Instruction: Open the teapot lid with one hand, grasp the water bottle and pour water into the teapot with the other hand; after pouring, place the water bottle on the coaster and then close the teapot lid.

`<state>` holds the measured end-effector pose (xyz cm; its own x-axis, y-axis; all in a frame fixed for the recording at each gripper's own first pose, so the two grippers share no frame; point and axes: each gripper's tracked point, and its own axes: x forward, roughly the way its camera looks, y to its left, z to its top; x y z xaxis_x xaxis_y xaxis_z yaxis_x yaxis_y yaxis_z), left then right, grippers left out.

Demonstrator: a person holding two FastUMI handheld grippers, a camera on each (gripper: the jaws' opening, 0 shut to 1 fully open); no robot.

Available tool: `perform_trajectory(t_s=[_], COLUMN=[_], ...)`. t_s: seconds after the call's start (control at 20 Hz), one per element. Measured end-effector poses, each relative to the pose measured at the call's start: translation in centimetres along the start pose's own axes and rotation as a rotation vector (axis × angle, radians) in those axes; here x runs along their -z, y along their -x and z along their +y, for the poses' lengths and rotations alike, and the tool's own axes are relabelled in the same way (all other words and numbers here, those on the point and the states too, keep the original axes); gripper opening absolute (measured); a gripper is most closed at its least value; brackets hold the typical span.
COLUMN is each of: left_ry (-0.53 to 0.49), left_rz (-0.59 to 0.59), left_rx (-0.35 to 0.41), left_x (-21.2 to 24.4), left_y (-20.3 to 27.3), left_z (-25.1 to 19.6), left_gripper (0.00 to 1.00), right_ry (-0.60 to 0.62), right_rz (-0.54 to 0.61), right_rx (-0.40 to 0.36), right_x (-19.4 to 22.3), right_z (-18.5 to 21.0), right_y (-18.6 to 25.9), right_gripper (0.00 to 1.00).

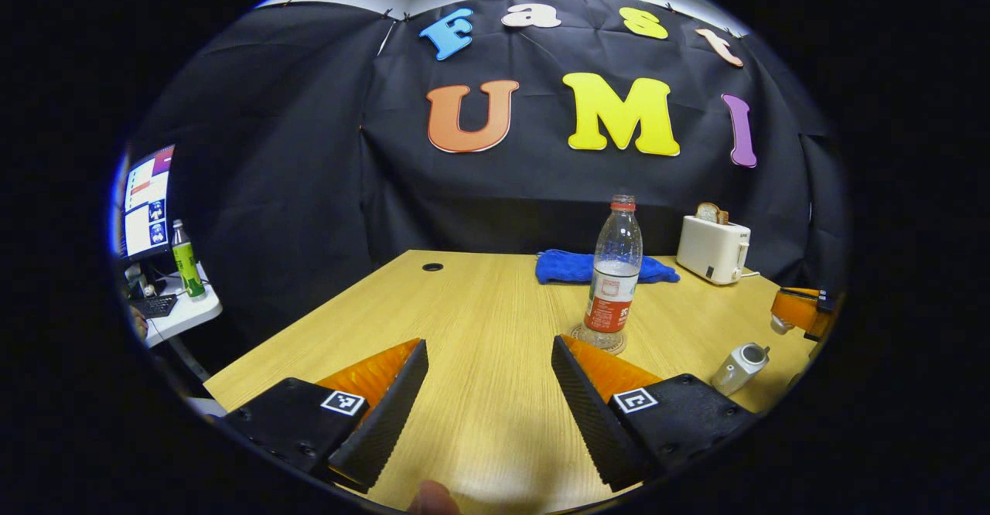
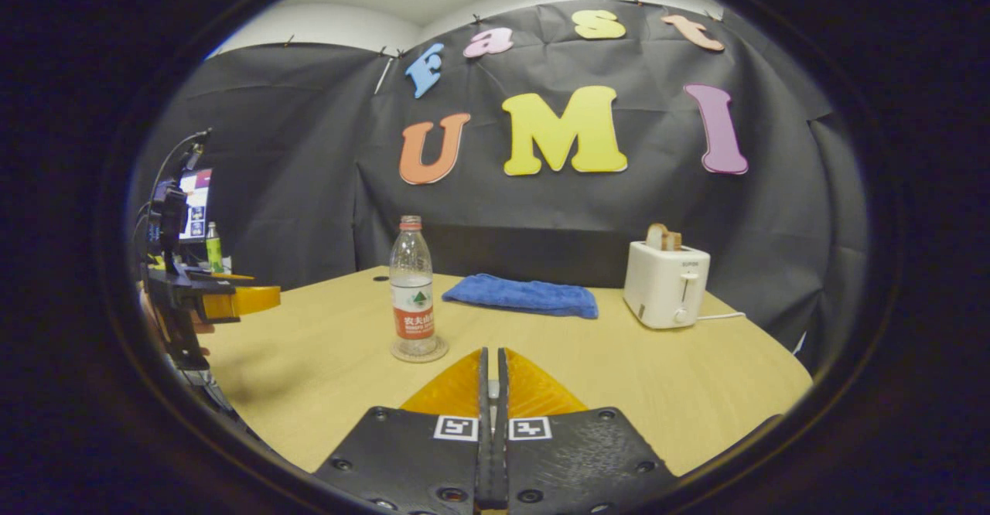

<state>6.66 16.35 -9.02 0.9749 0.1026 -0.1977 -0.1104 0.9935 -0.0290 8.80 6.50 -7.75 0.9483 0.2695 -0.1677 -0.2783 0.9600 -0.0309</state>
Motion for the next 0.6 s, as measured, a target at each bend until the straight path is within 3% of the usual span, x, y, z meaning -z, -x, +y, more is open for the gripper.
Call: perform_trajectory(t_s=[0.15, 0.6], left_ry=[-0.028, -0.048], left_rz=[-0.022, -0.065], left_rx=[-0.027, 0.002], left_x=[0.0, -0.8], left_y=[1.2, 1.7], left_z=[1.2, 0.1], left_gripper=[1.00, 1.00], right_ry=[0.000, 0.007], right_rz=[0.022, 0.034], right_rx=[-0.019, -0.019], right_x=[1.4, 2.9], right_z=[1.0, 1.7], right_y=[-1.0, -1.3], right_gripper=[0.00, 0.00])
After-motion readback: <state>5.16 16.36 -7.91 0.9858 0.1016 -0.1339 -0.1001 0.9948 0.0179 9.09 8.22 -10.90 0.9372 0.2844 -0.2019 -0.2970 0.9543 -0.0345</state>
